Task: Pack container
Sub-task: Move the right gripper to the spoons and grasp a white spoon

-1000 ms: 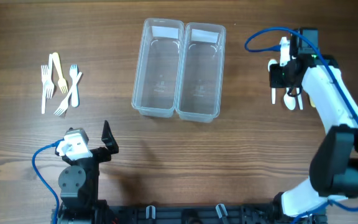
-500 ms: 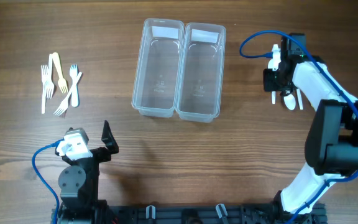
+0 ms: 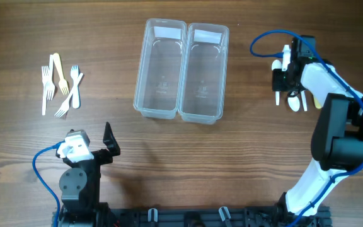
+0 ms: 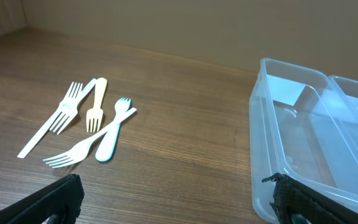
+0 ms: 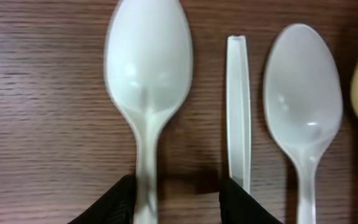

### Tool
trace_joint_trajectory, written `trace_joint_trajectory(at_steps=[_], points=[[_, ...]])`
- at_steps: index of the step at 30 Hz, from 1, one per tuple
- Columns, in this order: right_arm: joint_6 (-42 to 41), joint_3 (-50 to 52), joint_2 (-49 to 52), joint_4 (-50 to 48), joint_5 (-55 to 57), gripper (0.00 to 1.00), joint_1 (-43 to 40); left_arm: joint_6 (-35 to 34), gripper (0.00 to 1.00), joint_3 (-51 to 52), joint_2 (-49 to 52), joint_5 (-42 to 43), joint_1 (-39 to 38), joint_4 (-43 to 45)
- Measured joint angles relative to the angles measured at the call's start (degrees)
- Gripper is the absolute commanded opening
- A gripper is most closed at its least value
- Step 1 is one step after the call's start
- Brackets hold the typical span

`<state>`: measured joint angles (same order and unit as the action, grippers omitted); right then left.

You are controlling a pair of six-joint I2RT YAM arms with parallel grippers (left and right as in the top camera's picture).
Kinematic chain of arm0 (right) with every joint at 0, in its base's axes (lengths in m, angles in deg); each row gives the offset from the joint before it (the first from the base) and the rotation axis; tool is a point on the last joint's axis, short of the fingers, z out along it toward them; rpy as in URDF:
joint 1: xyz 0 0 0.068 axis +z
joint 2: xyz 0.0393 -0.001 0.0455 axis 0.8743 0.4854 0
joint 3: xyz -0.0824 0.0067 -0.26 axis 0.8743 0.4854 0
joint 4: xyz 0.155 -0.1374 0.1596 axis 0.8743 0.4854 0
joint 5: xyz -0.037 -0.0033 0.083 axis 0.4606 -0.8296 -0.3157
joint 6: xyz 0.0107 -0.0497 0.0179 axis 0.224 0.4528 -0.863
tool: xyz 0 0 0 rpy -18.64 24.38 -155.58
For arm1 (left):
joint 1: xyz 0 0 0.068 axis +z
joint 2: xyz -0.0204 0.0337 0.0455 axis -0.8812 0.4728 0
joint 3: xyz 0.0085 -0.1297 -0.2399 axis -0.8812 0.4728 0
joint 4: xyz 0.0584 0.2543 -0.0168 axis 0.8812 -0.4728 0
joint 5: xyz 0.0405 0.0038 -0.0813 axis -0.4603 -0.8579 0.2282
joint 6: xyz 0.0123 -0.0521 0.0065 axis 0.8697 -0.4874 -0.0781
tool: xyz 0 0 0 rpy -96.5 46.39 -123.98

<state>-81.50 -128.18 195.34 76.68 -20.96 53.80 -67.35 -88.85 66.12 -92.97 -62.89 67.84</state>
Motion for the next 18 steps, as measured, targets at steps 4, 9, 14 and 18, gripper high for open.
trace_joint_trajectory(at_steps=[4, 9, 14, 18], points=[[0.0, 0.0, 0.2, -0.8, -2.1, 0.43, -1.0, 0.0, 1.0, 0.0, 0.0, 0.0, 0.0, 0.0], [0.0, 0.0, 0.3, -1.1, -5.4, 0.43, -1.0, 0.0, 1.0, 0.0, 0.0, 0.0, 0.0, 0.0], [-0.2, 0.0, 0.3, -1.0, -6.4, 0.3, -1.0, 0.0, 1.0, 0.0, 0.0, 0.0, 0.0, 0.0], [-0.5, -0.1, 0.3, -0.5, -7.0, 0.16, -1.0, 0.0, 1.0, 0.0, 0.0, 0.0, 0.0, 0.0]])
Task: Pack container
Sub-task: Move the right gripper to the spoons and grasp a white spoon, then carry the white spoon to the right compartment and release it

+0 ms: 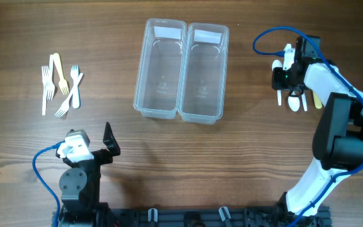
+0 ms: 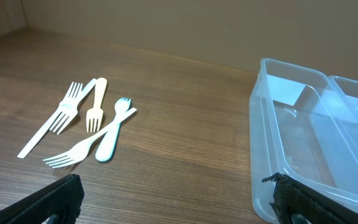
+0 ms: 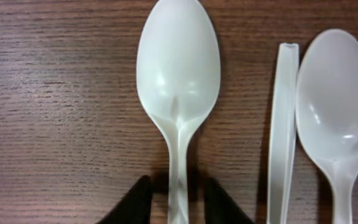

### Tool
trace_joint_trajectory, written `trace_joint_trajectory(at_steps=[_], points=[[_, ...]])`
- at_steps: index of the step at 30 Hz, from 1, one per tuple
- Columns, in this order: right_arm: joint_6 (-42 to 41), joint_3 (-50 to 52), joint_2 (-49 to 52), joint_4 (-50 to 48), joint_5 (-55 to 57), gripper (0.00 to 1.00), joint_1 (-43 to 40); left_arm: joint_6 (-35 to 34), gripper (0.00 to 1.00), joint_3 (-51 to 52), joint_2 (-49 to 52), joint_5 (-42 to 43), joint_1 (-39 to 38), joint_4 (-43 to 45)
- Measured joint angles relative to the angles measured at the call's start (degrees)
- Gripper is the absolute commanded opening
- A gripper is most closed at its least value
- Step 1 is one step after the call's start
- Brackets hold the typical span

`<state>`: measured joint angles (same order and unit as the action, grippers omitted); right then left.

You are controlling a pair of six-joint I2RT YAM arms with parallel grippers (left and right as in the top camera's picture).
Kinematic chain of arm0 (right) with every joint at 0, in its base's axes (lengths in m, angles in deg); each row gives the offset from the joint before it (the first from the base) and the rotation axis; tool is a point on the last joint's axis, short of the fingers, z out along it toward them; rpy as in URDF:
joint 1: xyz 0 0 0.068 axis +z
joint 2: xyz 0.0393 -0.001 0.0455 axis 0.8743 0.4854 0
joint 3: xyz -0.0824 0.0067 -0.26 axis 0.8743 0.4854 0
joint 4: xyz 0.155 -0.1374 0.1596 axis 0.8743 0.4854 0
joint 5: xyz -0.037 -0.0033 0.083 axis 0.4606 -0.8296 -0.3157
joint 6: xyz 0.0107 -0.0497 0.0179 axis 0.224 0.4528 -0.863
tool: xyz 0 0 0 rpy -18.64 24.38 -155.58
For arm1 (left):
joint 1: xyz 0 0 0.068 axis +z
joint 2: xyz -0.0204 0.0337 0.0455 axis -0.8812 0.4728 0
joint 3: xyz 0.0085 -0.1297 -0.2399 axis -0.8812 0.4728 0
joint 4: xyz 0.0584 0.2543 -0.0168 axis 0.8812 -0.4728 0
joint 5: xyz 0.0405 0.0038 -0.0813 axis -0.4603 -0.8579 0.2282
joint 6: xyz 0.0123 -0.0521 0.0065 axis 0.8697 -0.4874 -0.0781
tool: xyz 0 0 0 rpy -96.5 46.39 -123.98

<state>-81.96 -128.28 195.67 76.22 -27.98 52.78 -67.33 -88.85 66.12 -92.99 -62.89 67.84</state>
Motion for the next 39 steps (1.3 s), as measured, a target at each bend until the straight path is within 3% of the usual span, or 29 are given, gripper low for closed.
trace_joint_trajectory(at_steps=[4, 11, 15, 21, 27, 39], points=[[0.0, 0.0, 0.0, 0.3, -0.2, 0.04, 0.0, 0.0, 1.0, 0.0, 0.0, 0.0, 0.0, 0.0], [0.0, 0.0, 0.0, 0.7, -0.7, 0.04, 0.0, 0.0, 1.0, 0.0, 0.0, 0.0, 0.0, 0.0], [0.0, -0.7, -1.4, 5.7, -2.4, 0.04, 0.0, 0.0, 1.0, 0.0, 0.0, 0.0, 0.0, 0.0], [-0.5, -1.9, -18.3, 7.3, -5.6, 0.04, 1.8, 0.0, 1.0, 0.0, 0.0, 0.0, 0.0, 0.0], [-3.8, -3.7, -31.1, 11.3, -6.5, 0.04, 10.0, 0.0, 1.0, 0.0, 0.0, 0.0, 0.0, 0.0], [-17.1, -1.3, -20.1, 2.9, -7.1, 0.04, 28.6, 0.0, 1.0, 0.0, 0.0, 0.0, 0.0, 0.0]])
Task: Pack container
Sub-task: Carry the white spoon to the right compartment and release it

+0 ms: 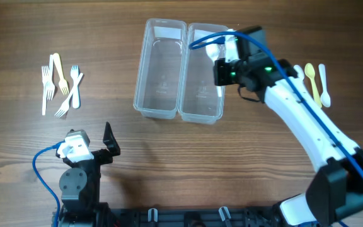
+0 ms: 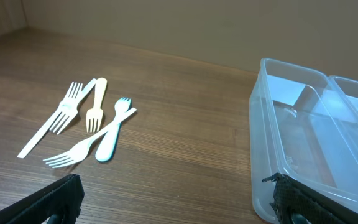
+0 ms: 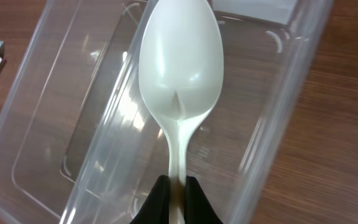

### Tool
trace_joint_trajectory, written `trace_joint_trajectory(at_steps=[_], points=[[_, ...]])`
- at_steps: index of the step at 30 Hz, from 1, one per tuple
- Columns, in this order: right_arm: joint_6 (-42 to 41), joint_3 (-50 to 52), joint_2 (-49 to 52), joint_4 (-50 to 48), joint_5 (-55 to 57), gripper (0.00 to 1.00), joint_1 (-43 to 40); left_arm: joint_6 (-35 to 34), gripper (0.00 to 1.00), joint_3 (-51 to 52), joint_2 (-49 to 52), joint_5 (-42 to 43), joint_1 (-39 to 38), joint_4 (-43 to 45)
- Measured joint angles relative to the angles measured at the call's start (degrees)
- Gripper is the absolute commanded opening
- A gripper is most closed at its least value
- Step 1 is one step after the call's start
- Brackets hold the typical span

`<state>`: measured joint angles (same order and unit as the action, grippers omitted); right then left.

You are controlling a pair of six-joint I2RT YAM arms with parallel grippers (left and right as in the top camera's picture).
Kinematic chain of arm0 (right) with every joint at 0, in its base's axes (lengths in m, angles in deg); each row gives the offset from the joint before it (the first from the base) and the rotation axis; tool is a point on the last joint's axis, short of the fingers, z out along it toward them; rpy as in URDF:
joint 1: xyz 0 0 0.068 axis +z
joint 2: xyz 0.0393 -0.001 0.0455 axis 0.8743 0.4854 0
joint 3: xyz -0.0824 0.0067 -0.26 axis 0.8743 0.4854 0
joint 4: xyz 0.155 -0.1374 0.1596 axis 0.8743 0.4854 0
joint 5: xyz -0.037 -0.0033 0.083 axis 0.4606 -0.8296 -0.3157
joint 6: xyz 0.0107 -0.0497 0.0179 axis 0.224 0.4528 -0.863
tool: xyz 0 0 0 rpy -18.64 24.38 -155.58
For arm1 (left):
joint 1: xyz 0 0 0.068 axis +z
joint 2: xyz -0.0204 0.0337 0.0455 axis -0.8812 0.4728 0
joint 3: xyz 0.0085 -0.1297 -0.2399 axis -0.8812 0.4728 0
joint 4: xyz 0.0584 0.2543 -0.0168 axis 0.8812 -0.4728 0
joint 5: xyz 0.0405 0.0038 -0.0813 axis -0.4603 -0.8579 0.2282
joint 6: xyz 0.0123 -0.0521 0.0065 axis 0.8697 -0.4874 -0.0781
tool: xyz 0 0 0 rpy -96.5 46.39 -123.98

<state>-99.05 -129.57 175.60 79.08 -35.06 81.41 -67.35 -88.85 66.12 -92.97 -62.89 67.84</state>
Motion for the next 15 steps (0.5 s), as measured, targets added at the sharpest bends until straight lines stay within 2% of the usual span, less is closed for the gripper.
trace_joint_trajectory(at_steps=[3, 4, 5, 6, 7, 9, 15], points=[[-2.2, 0.0, 1.9, -2.1, 0.0, 0.05, 1.6, 0.0, 1.0, 0.0, 0.0, 0.0, 0.0, 0.0], [-2.9, 0.0, 2.2, -2.6, 0.0, 0.25, 1.9, 0.0, 1.0, 0.0, 0.0, 0.0, 0.0, 0.0], [-3.5, 0.0, 2.5, -3.0, 0.0, 0.52, 2.1, 0.0, 1.0, 0.0, 0.0, 0.0, 0.0, 0.0], [-4.2, 0.0, 2.7, -3.3, 0.0, 0.65, 2.1, 0.0, 1.0, 0.0, 0.0, 0.0, 0.0, 0.0], [-4.6, 0.0, 2.8, -3.5, 0.0, 0.72, 2.1, 0.0, 1.0, 0.0, 0.0, 0.0, 0.0, 0.0], [-4.9, 0.0, 2.8, -3.6, 0.0, 0.8, 2.1, 0.0, 1.0, 0.0, 0.0, 0.0, 0.0, 0.0], [-0.3, 0.0, 2.7, -3.4, 0.0, 0.85, 1.4, 0.0, 1.0, 0.0, 0.0, 0.0, 0.0, 0.0]])
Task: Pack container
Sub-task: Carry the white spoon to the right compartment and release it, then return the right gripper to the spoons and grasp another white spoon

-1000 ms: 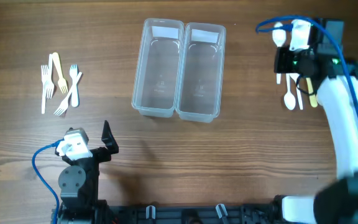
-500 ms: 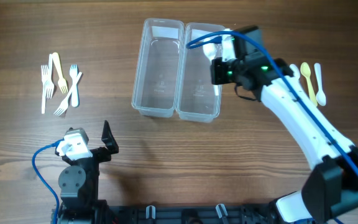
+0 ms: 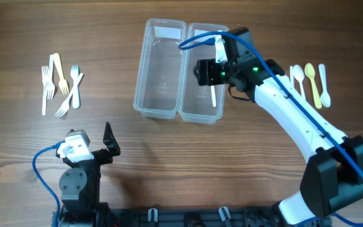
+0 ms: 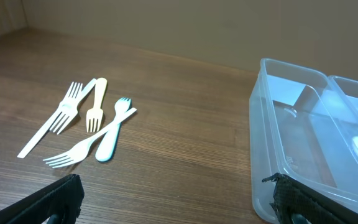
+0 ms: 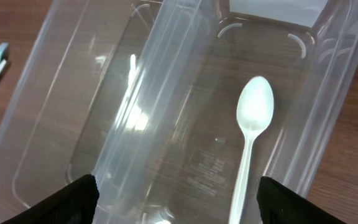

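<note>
Two clear plastic containers stand side by side, the left one [image 3: 156, 114] bare and the right one [image 3: 224, 44] holding one white spoon [image 3: 213, 94]. My right gripper [image 3: 204, 72] hovers open over the right container. In the right wrist view the spoon [image 5: 250, 130] lies flat on that container's floor [image 5: 328, 81], free of the fingers [image 5: 79, 199]. My left gripper [image 4: 173, 208] rests open near the table's front, short of the left container [image 4: 278, 143].
Three more spoons [image 3: 312, 82] lie in a row at the far right. A small heap of plastic forks [image 3: 60, 84] lies at the far left, also seen as forks [image 4: 86, 124] in the left wrist view. A blue cable trails from each arm.
My right gripper was shut on the white spoon above the right container. Now it is open, slightly further left, and the spoon lies in the container. The left arm has not moved.
My right gripper stood open around a white spoon's handle in the row at the far right, then nearly shut on it. Later it held the spoon over the right container. Now the spoon lies inside and the gripper is open. The left arm stayed still.
</note>
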### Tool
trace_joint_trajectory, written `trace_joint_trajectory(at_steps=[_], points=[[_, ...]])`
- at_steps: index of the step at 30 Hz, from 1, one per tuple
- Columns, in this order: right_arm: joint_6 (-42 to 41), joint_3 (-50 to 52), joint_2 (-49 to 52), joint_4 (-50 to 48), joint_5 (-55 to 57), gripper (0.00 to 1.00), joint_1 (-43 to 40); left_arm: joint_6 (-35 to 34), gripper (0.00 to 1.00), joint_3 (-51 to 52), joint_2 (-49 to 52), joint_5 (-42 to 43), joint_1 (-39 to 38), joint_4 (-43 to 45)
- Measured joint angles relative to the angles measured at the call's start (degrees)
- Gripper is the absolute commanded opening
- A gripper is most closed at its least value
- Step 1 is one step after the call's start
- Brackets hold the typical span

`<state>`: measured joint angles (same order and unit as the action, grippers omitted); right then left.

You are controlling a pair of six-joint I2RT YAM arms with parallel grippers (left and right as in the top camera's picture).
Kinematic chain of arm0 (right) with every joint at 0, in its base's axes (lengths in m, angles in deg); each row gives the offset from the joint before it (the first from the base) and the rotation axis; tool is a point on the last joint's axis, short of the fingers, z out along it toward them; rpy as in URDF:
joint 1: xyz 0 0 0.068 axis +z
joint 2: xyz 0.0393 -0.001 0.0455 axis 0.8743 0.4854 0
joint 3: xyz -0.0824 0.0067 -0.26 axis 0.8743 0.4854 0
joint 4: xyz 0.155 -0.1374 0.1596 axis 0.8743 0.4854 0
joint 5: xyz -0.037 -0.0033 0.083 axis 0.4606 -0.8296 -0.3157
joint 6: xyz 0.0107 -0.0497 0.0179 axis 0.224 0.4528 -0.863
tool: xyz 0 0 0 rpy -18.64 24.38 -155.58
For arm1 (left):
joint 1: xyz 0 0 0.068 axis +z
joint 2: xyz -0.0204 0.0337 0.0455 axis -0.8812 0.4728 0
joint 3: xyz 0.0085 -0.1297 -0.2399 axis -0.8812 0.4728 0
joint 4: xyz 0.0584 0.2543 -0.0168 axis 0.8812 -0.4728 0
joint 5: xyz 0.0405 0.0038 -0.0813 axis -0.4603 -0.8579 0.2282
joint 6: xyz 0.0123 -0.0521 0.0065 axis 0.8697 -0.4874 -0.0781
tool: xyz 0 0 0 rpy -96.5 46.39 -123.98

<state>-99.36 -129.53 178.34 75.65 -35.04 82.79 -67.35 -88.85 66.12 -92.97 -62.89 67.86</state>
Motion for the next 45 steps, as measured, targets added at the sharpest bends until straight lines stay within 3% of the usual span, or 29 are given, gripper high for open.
trace_joint_trajectory(at_steps=[2, 4, 8, 12, 17, 21, 25, 45], points=[[2.3, 0.0, -1.3, 2.4, 0.9, 0.97, -1.8, 0.0, 1.0, 0.0, 0.0, 0.0, 0.0, 0.0], [4.8, 0.0, -4.2, 5.8, 3.4, 1.0, -4.5, 0.0, 1.0, 0.0, 0.0, 0.0, 0.0, 0.0], [10.6, -0.1, -12.7, 15.5, 11.6, 0.88, -13.0, 0.0, 1.0, 0.0, 0.0, 0.0, 0.0, 0.0], [15.1, -0.2, -14.7, 20.4, 15.9, 0.85, -23.1, 0.0, 1.0, 0.0, 0.0, 0.0, 0.0, 0.0], [17.3, -0.2, -9.0, 20.2, 15.2, 0.64, -32.1, 0.0, 1.0, 0.0, 0.0, 0.0, 0.0, 0.0], [16.9, -0.2, -2.8, 19.0, 14.8, 0.38, -34.2, 0.0, 1.0, 0.0, 0.0, 0.0, 0.0, 0.0], [15.9, -0.2, 3.3, 17.5, 14.4, 0.28, -34.3, 0.0, 1.0, 0.0, 0.0, 0.0, 0.0, 0.0], [15.5, -0.2, 14.3, 9.5, 14.3, 0.3, -34.3, 0.0, 1.0, 0.0, 0.0, 0.0, 0.0, 0.0]])
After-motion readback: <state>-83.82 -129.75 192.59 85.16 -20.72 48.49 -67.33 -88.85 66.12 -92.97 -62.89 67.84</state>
